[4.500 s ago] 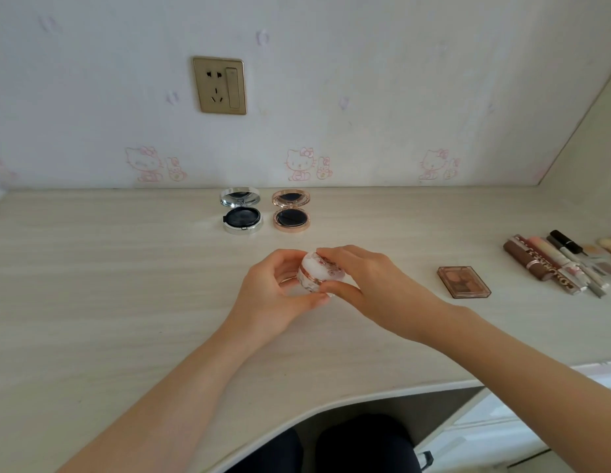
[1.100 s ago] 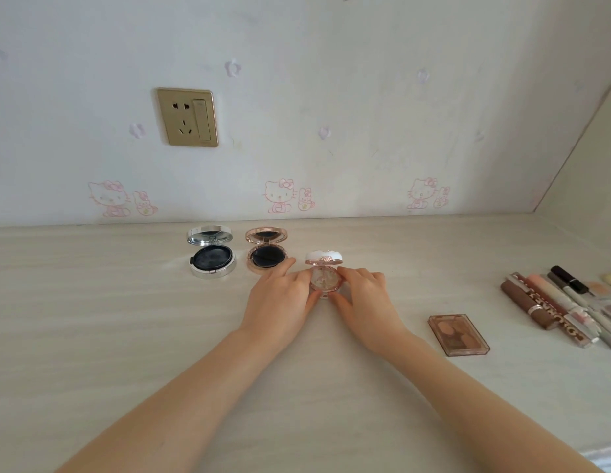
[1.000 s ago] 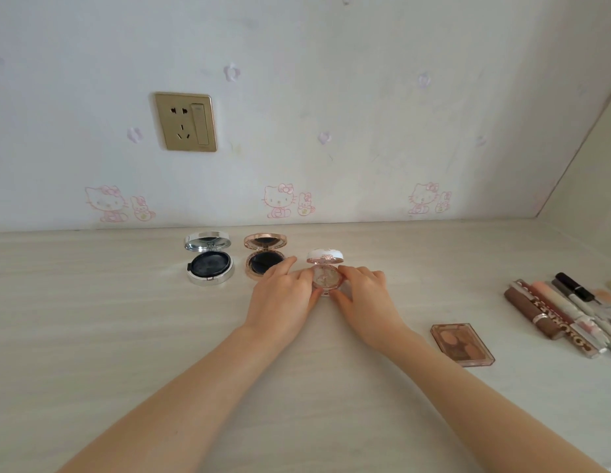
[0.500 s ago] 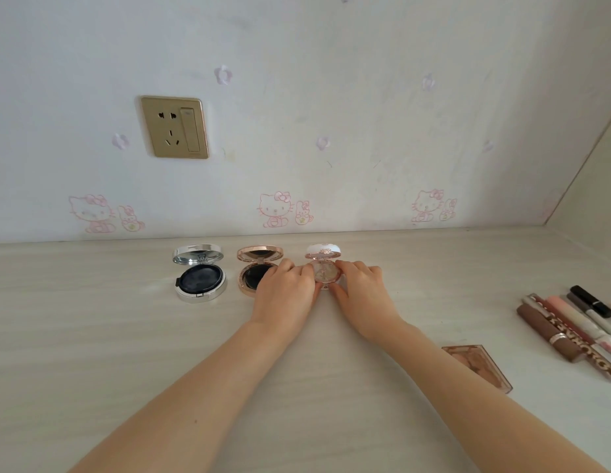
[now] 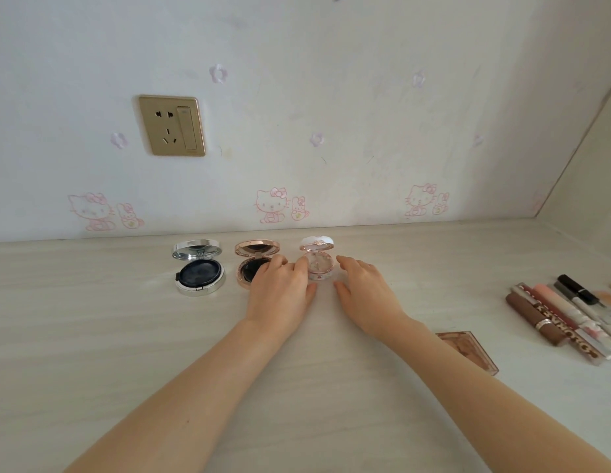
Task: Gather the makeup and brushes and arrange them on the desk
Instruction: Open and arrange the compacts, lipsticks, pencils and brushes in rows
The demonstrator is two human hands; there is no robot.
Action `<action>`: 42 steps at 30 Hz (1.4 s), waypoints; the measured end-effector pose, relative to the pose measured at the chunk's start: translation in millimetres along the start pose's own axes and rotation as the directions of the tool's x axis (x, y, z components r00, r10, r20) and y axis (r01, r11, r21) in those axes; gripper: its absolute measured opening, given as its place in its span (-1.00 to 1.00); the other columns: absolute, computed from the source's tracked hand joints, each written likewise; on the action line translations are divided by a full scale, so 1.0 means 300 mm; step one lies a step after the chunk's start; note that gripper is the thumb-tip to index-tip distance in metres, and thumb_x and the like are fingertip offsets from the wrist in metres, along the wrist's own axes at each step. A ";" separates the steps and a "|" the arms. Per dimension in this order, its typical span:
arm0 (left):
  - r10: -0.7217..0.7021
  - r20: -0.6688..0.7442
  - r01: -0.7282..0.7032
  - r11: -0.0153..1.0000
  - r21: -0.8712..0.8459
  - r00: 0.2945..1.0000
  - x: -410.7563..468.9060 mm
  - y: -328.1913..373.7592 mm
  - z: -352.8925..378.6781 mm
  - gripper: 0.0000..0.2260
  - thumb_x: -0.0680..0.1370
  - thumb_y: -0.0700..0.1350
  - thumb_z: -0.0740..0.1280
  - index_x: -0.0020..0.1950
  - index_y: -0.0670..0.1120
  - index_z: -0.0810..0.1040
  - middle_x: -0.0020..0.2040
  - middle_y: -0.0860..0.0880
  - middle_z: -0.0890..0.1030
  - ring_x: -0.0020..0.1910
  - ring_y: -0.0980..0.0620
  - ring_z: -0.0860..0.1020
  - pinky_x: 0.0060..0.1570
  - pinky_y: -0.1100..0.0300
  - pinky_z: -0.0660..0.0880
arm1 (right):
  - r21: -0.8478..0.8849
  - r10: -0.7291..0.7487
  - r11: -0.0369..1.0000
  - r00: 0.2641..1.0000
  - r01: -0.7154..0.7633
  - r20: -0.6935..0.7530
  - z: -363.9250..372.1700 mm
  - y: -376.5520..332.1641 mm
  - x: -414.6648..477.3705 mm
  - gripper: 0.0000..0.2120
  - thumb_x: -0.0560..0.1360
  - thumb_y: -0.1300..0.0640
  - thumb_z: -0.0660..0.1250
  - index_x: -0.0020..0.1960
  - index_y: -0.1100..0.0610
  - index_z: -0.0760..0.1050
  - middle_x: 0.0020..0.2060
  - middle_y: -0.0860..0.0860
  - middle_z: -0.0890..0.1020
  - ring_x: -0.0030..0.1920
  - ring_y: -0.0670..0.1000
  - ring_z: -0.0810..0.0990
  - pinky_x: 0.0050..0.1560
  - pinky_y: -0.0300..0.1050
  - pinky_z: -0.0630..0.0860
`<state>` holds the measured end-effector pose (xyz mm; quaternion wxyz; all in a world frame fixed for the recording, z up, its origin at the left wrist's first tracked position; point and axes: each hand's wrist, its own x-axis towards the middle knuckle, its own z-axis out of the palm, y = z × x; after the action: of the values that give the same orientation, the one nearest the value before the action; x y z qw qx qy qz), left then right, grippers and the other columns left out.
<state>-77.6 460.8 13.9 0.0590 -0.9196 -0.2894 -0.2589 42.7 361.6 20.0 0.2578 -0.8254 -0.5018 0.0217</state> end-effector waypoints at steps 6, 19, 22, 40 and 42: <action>-0.004 0.067 0.015 0.987 -0.161 0.998 -0.085 0.100 -0.097 -0.71 0.50 -0.01 0.34 0.17 -0.11 0.56 -0.10 -0.04 0.65 0.13 -0.06 0.50 -0.04 0.07 0.46 | -0.046 0.046 0.998 0.996 -0.049 -0.073 -0.108 0.077 -0.141 -0.62 0.58 0.12 0.19 0.39 0.14 0.36 0.27 0.08 0.51 0.35 0.06 0.36 0.28 -0.11 0.33; 0.066 0.278 0.082 0.868 -0.490 0.958 -0.172 0.468 -0.093 -0.56 0.59 0.13 0.16 0.30 -0.14 0.47 0.24 -0.06 0.53 0.34 -0.02 0.33 0.28 0.11 0.33 | -0.368 0.216 0.898 0.970 -0.241 -0.109 -0.279 0.242 -0.448 -0.69 0.63 0.08 0.06 0.19 0.11 0.53 0.17 0.02 0.55 0.18 0.12 0.41 0.17 -0.01 0.23; 0.080 0.280 0.067 0.877 -0.477 0.957 -0.179 0.519 -0.074 -0.40 0.54 0.25 -0.01 0.23 -0.18 0.51 0.24 -0.09 0.52 0.37 -0.09 0.31 0.37 0.11 0.23 | -0.365 0.219 0.898 0.969 -0.246 -0.115 -0.274 0.269 -0.460 -0.70 0.61 0.02 0.08 0.10 0.10 0.55 0.07 0.01 0.60 0.15 0.11 0.43 0.11 -0.03 0.17; -0.010 0.290 0.252 0.522 -0.815 0.957 -0.218 0.528 -0.093 -0.70 0.49 -0.18 0.38 0.17 0.06 0.44 0.02 0.02 0.65 0.07 0.03 0.55 0.12 0.15 0.44 | 0.356 0.390 0.876 0.912 -0.325 -0.126 -0.308 0.216 -0.504 -0.73 0.48 0.22 0.35 0.10 0.00 0.37 -0.16 -0.02 0.62 -0.16 -0.09 0.60 -0.30 -0.29 0.36; -0.027 0.302 0.277 0.478 -0.833 0.953 -0.219 0.513 -0.106 -0.69 0.49 -0.23 0.37 0.15 0.07 0.45 -0.02 0.02 0.66 0.00 0.09 0.59 0.08 0.21 0.46 | 0.347 0.354 0.890 0.927 -0.295 -0.121 -0.309 0.198 -0.508 -0.73 0.49 0.24 0.32 0.09 -0.05 0.39 -0.17 -0.06 0.62 -0.22 -0.19 0.60 -0.33 -0.33 0.38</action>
<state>-51.0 292.6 14.0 -0.4713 -0.8184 -0.2056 -0.2565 43.1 174.6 39.8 0.4265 -0.8428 -0.3204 0.0714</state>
